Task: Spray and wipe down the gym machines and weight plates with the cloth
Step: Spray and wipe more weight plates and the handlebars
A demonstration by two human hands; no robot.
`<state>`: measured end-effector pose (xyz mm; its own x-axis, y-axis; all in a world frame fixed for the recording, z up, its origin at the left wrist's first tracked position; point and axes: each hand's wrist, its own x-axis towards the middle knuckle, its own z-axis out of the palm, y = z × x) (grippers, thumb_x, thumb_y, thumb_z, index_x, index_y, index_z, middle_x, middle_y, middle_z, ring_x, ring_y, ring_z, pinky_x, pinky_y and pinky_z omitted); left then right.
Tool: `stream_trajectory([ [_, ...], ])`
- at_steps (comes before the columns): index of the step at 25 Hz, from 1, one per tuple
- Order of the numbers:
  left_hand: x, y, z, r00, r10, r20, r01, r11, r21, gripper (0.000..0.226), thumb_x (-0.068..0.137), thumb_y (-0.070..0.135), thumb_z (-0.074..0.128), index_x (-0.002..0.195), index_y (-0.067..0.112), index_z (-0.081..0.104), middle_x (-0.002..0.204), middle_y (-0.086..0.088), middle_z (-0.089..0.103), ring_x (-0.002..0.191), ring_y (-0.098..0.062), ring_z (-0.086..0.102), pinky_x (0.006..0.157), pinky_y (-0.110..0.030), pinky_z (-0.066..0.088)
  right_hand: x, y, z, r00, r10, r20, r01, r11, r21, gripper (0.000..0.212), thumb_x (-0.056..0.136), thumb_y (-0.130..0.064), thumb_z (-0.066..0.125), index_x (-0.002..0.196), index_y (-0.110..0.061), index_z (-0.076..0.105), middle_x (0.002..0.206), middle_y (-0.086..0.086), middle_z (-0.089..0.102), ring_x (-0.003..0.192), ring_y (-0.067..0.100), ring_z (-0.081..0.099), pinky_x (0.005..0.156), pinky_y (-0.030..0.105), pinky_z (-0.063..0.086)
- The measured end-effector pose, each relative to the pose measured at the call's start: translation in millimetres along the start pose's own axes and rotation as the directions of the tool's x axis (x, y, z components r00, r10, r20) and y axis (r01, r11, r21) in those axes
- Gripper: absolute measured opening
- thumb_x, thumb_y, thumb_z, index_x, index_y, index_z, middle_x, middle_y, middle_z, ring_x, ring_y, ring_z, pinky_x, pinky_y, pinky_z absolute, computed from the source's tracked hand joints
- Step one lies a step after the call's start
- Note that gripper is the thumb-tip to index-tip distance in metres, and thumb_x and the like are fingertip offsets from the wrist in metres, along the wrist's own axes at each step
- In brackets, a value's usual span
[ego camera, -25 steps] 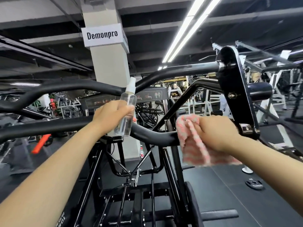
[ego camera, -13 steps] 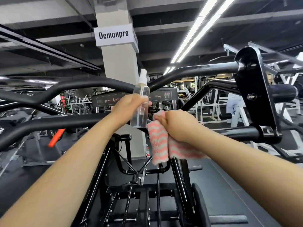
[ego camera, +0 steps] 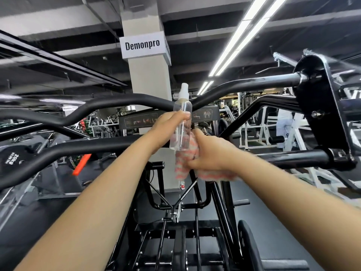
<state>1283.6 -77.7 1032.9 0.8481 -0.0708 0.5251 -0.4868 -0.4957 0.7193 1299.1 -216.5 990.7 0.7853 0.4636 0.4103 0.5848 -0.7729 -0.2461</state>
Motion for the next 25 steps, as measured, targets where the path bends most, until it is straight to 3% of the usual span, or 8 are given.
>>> stream_trajectory([
  [2,0.5,-2.3,0.8,1.0,0.021,-0.003,-0.021,1.0,0.018,0.076,0.053,0.063,0.045,0.097,0.005,0.068,0.098,-0.009,0.069,0.09,-0.021,0.062,0.09,-0.041,0.047,2.9,-10.3,15.8,0.97,-0.005,-0.242,-0.064,0.958,-0.279,0.071,0.075,-0.062,0.059,0.126,-0.023,0.028,0.091,-0.002,0.064,0.084,0.027,0.064,0.065,0.033,0.044],
  [5,5.0,-8.0,2.6,1.0,0.023,-0.018,-0.022,0.997,0.08,0.068,0.055,0.069,0.042,0.091,0.02,0.072,0.099,-0.002,0.071,0.096,-0.023,0.064,0.095,-0.047,0.046,10.6,-18.1,27.5,0.899,-0.027,-0.436,-0.112,0.951,-0.29,0.042,0.088,-0.046,0.048,0.121,-0.022,0.039,0.09,-0.001,0.066,0.082,0.028,0.065,0.06,0.03,0.038],
  [8,7.5,-10.9,3.8,1.0,-0.001,-0.002,0.001,0.991,0.133,0.065,0.057,0.072,0.04,0.088,0.024,0.072,0.099,0.002,0.071,0.097,-0.024,0.064,0.095,-0.048,0.046,12.4,-13.2,29.4,0.899,-0.038,-0.437,-0.106,0.948,-0.3,0.03,0.091,-0.033,0.045,0.118,-0.021,0.041,0.09,0.001,0.066,0.083,0.028,0.065,0.059,0.029,0.035],
  [14,4.9,-6.6,4.0,0.999,0.014,-0.033,-0.005,0.962,0.272,0.068,0.07,0.063,0.036,0.093,0.007,0.067,0.096,-0.007,0.07,0.094,-0.022,0.063,0.086,-0.035,0.044,-1.3,-3.8,36.4,0.882,-0.066,-0.467,-0.142,0.907,-0.396,0.055,0.085,-0.026,0.057,0.131,-0.021,0.027,0.101,0.001,0.06,0.087,0.028,0.064,0.058,0.032,0.032],
  [17,4.3,-8.6,2.6,0.998,0.052,-0.045,-0.034,0.944,0.329,0.064,0.08,0.058,0.038,0.094,0.002,0.066,0.095,-0.011,0.069,0.092,-0.026,0.06,0.081,-0.032,0.043,-12.1,4.3,43.9,0.814,-0.155,-0.559,-0.222,0.807,-0.547,0.087,0.067,-0.034,0.075,0.142,-0.02,0.033,0.082,0.003,0.061,0.064,0.024,0.06,0.05,0.029,0.027],
  [19,5.9,-8.3,0.3,0.999,0.04,-0.035,-0.028,0.955,0.296,0.076,0.071,0.064,0.039,0.096,-0.002,0.066,0.097,-0.014,0.069,0.095,-0.029,0.062,0.089,-0.036,0.044,-16.6,10.5,48.7,0.784,-0.207,-0.585,-0.205,0.803,-0.559,0.096,0.054,-0.034,0.081,0.139,-0.024,0.038,0.073,0.005,0.059,0.054,0.025,0.054,0.047,0.028,0.025],
  [22,7.8,-7.3,-1.4,1.0,-0.007,-0.008,0.009,0.963,0.268,0.084,0.058,0.071,0.036,0.096,0.004,0.068,0.096,-0.008,0.071,0.095,-0.025,0.064,0.096,-0.041,0.044,-26.3,21.3,51.5,0.757,-0.318,-0.571,-0.109,0.8,-0.59,0.088,0.056,-0.023,0.077,0.133,-0.035,0.035,0.08,0.009,0.056,0.056,0.027,0.05,0.049,0.03,0.027],
  [25,7.2,-6.9,1.3,1.0,0.003,-0.012,0.001,0.931,0.364,0.065,0.071,0.065,0.037,0.087,0.009,0.068,0.092,-0.004,0.068,0.091,-0.022,0.059,0.083,-0.03,0.043,-41.2,35.8,51.2,0.74,-0.447,-0.502,-0.026,0.727,-0.686,0.074,0.064,-0.014,0.057,0.131,-0.043,0.044,0.094,0.012,0.054,0.064,0.026,0.048,0.055,0.032,0.031],
])
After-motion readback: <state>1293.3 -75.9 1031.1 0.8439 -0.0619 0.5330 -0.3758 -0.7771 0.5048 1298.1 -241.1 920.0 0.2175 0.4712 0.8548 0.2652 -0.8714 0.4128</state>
